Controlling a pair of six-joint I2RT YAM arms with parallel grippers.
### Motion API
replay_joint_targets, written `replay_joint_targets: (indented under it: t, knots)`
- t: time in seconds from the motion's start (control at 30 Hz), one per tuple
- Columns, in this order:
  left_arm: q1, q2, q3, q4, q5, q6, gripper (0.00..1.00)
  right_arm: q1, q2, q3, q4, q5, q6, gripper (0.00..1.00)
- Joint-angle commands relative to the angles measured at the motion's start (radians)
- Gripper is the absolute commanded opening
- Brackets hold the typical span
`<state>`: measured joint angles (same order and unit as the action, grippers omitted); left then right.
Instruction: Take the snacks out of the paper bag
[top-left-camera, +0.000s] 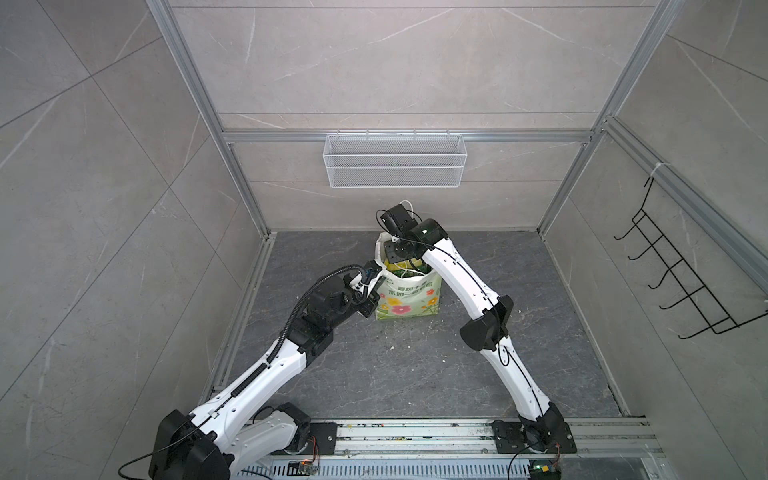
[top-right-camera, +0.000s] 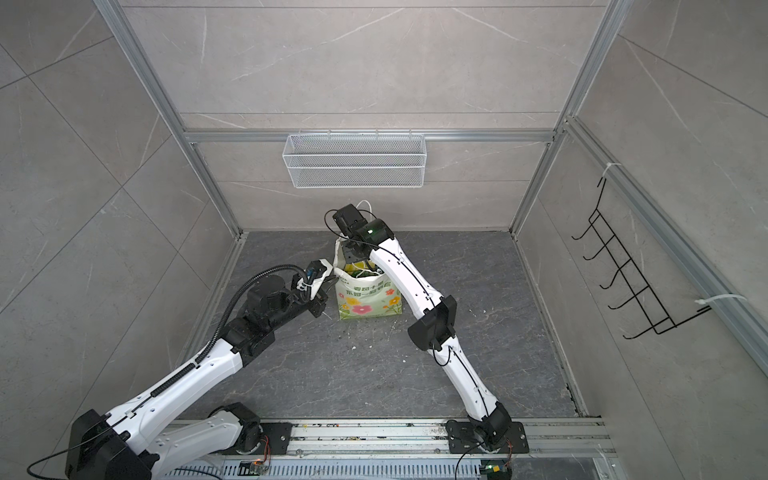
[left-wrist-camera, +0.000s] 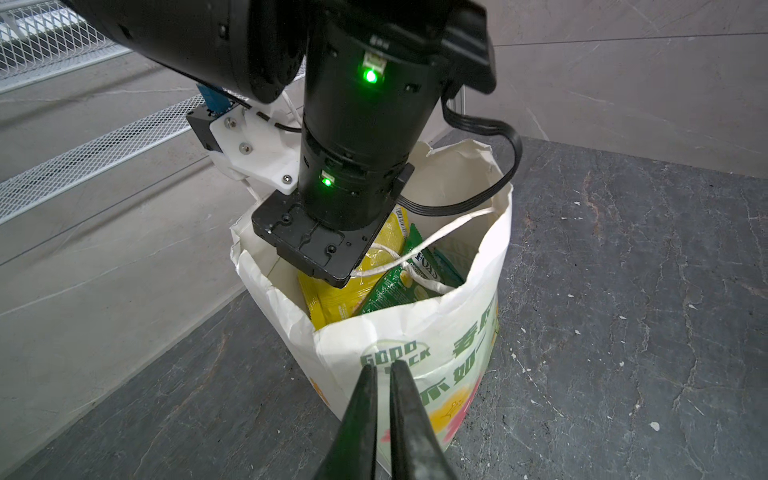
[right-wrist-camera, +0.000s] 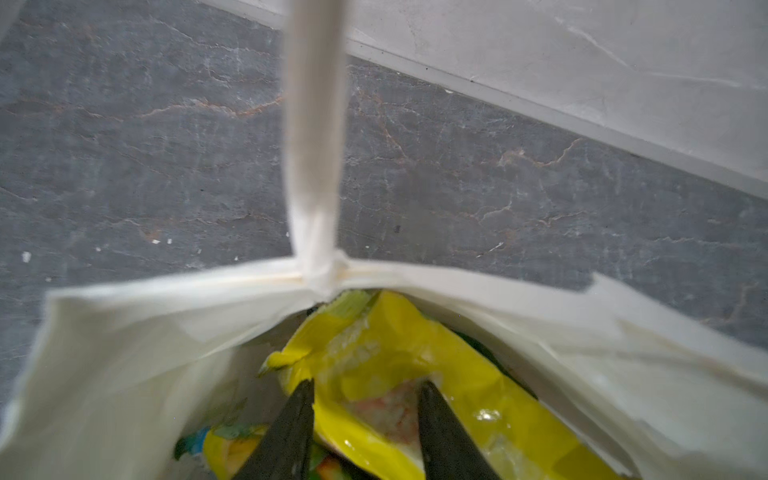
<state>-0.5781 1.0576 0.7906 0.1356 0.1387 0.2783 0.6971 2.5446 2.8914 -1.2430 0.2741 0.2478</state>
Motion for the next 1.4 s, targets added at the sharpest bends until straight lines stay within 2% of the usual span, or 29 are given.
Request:
replay_joint_targets:
  t: [0.0,0.13,0.37,0.7,0.83,0.97,1.03,1.1,1.13,1.27,1.37]
  knots:
    - [0.003,-0.036,-0.003,0.022,0.016,-0.017,0.12,0.000,0.010,0.029,0.010,0.057,-0.001,0.26]
    - [0.003,-0.043,0.000,0.018,0.008,-0.021,0.13,0.001,-0.033,0.035,0.032,0.068,-0.007,0.13]
    - [0.004,-0.037,0.001,0.022,0.002,-0.030,0.13,-0.001,-0.130,0.008,0.075,0.042,-0.016,0.00]
    - [0.003,-0.034,-0.009,0.048,-0.018,-0.022,0.14,-0.015,-0.226,-0.070,0.098,-0.038,-0.019,0.00]
    - [0.003,-0.031,0.005,0.035,-0.007,-0.016,0.14,-0.041,-0.245,-0.075,0.100,-0.145,-0.007,0.00]
    - [0.003,-0.016,0.017,0.036,-0.033,-0.014,0.16,-0.041,-0.290,-0.125,0.141,-0.295,-0.079,0.00]
    - [0.003,-0.007,0.044,0.014,0.005,-0.002,0.23,-0.039,-0.342,-0.218,0.195,-0.422,-0.122,0.00]
    - [0.003,0.004,0.053,0.024,0.048,0.008,0.30,-0.039,-0.416,-0.373,0.282,-0.500,-0.153,0.00]
    - [0.003,0.012,0.057,0.036,0.063,0.011,0.37,-0.039,-0.459,-0.456,0.343,-0.531,-0.171,0.00]
    - [0.003,0.075,0.102,0.053,0.138,0.014,0.56,-0.045,-0.610,-0.716,0.519,-0.539,-0.177,0.00]
    - [0.003,0.138,0.161,0.065,0.232,-0.005,0.67,-0.047,-0.670,-0.809,0.581,-0.543,-0.179,0.00]
